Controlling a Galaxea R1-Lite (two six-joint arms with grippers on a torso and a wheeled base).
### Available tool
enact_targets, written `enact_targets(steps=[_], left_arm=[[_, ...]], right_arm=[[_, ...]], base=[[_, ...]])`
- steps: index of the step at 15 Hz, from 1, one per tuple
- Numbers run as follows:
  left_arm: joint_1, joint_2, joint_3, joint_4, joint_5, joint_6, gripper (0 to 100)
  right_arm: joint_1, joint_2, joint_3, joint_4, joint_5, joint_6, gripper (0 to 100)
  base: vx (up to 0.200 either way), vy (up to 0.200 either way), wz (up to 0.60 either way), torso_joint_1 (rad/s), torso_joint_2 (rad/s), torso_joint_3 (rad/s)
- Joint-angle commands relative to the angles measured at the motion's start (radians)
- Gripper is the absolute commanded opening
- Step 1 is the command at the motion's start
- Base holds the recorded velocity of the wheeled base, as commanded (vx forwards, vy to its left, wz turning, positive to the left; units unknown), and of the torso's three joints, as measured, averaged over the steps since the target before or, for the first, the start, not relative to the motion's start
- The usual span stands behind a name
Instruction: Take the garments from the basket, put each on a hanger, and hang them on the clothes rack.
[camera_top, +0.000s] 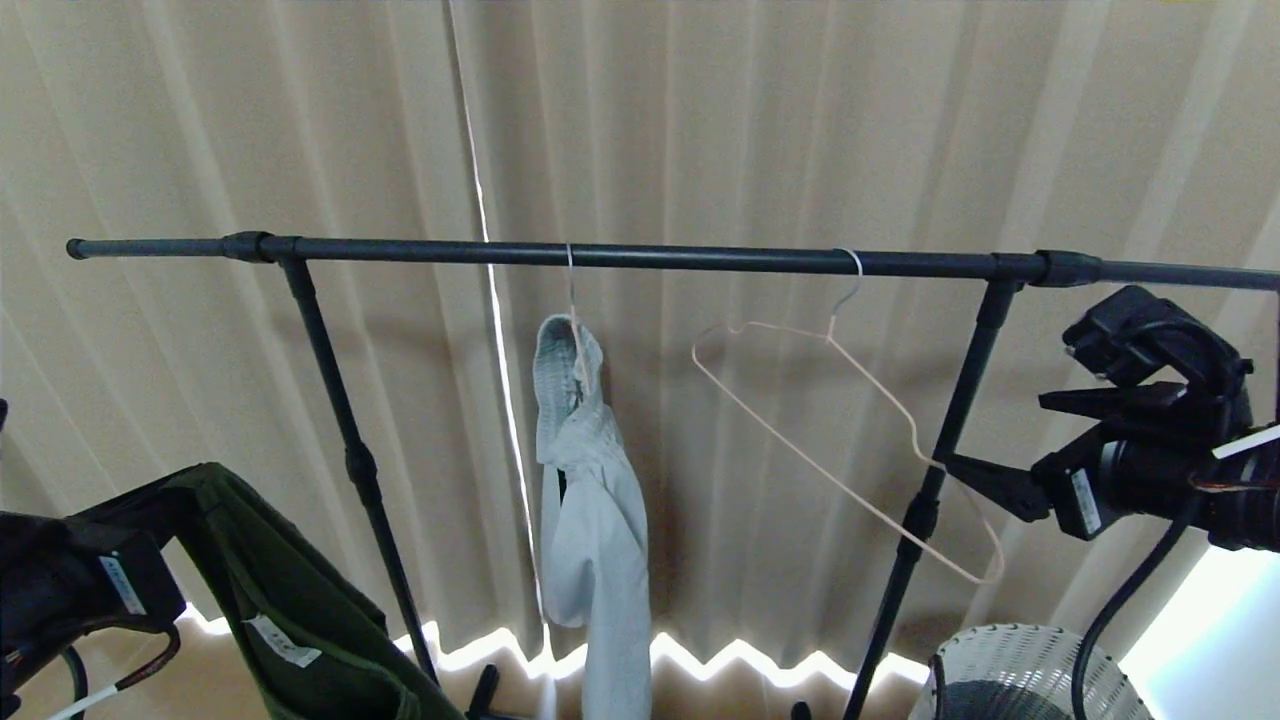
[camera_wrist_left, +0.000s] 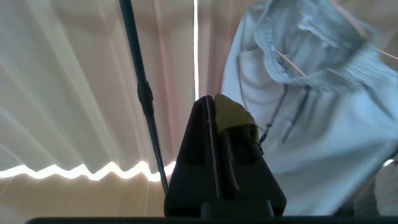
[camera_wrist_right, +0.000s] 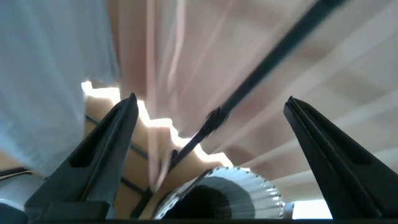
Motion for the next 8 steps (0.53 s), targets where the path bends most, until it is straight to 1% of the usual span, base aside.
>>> enact_targets(steps=[1, 3, 4, 5, 6, 8], left_arm=[[0.0, -0.001, 0.0, -0.001, 0.001, 0.001, 0], [0.0, -0.003, 0.001, -0.001, 0.001, 0.001, 0], [0.0, -0.003, 0.001, -0.001, 0.001, 0.001, 0], [0.0, -0.003, 0.001, -0.001, 0.001, 0.001, 0], [0.0, -0.001, 0.001, -0.001, 0.001, 0.001, 0], [0.0, -0.001, 0.003, -0.001, 0.001, 0.001, 0]], right_arm=[[0.013, 0.088, -0.046, -0.001, -0.009, 0.0, 100], [0.029, 0.145, -0.092, 0.001, -0.008, 0.003, 100], [0.029, 0.149, -0.095, 0.002, -0.008, 0.003, 100], [0.029, 0.192, -0.134, 0.005, -0.006, 0.007, 100], [0.03, 0.215, -0.161, 0.034, -0.006, 0.035, 100], [0.053, 0.257, -0.249, 0.146, 0.002, 0.144, 100]], base=[[0.0, 0.0, 0.0, 0.0, 0.0, 0.0], [0.0, 0.0, 0.0, 0.0, 0.0, 0.0], [0.0, 0.0, 0.0, 0.0, 0.0, 0.0], [0.0, 0.0, 0.0, 0.0, 0.0, 0.0], [0.0, 0.0, 0.0, 0.0, 0.0, 0.0], [0.0, 0.0, 0.0, 0.0, 0.0, 0.0]])
